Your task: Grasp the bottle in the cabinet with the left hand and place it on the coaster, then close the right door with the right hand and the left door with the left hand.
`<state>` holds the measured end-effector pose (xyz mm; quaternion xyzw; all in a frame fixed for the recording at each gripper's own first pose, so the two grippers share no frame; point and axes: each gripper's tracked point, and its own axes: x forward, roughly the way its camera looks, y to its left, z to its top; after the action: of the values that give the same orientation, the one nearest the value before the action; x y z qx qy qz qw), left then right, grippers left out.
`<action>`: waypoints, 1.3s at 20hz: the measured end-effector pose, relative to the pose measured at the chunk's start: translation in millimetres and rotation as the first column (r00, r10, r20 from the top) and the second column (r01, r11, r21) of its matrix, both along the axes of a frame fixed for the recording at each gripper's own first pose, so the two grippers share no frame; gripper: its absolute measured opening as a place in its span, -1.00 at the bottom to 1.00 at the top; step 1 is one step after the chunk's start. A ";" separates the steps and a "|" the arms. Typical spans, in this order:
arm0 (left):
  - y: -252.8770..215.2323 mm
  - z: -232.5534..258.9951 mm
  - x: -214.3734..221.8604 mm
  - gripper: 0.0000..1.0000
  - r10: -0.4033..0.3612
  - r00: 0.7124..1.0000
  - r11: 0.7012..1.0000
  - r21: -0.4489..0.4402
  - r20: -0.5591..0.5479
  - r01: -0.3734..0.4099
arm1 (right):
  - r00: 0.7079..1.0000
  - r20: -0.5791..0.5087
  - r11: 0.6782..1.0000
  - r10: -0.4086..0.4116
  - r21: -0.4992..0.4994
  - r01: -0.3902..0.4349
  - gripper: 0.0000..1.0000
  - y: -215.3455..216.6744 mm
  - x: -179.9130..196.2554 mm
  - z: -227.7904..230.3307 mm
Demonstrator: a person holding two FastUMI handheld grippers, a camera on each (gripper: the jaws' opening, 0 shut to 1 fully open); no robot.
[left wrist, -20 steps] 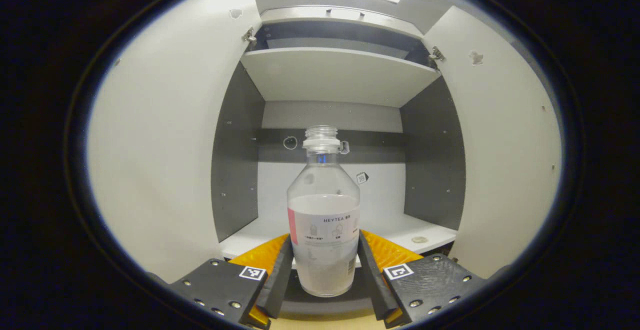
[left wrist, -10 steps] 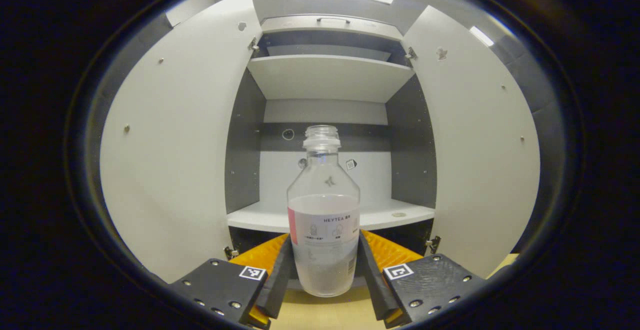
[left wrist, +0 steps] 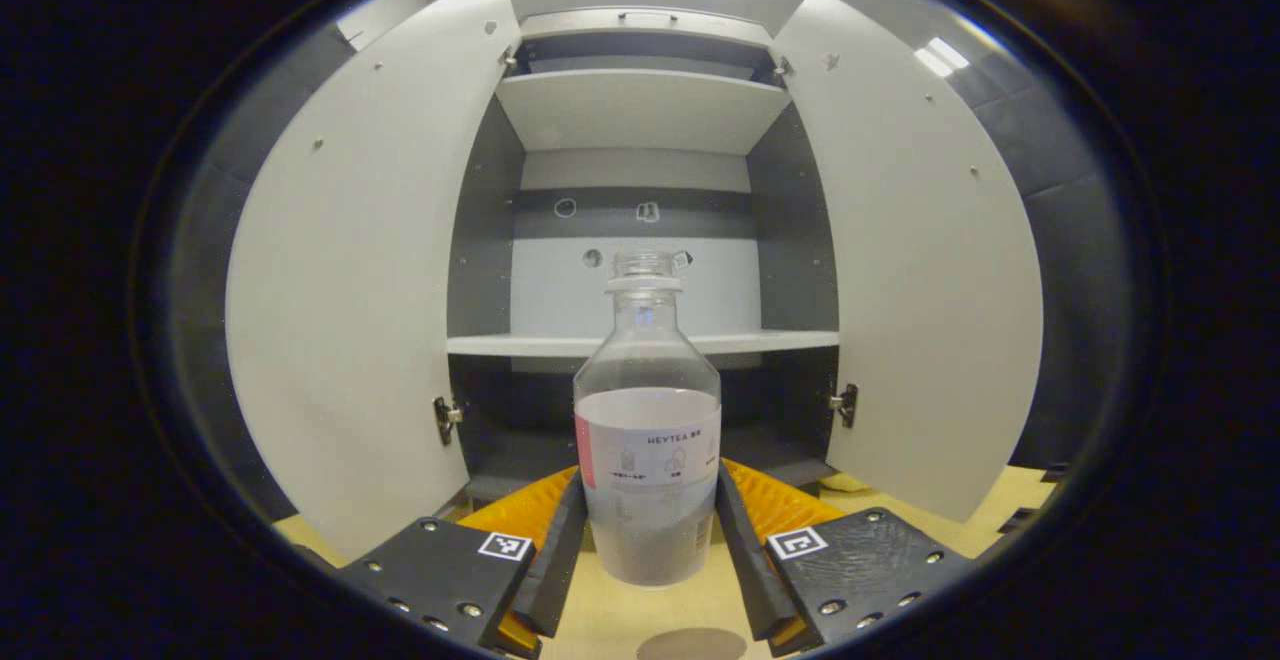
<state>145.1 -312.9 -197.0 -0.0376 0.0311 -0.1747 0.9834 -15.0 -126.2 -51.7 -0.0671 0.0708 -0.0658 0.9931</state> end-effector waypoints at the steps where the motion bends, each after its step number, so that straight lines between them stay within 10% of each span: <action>1: -2.6 -13.1 -3.9 0.41 -0.006 1.000 1.000 -0.001 -0.018 0.006 | 1.000 -0.005 1.000 0.003 -0.003 -0.003 0.93 0.4 -1.1 -2.1; 26: -21.7 -158.2 -63.7 0.44 -0.017 0.989 0.994 0.103 -0.144 0.032 | 0.995 -0.072 0.997 0.067 -0.023 -0.069 0.93 22.4 -21.3 -23.0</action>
<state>81.3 -334.6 -355.2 0.0019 0.1110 -0.1818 0.9770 -36.3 -103.9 -74.7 -0.0843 0.1031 -0.0304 0.9906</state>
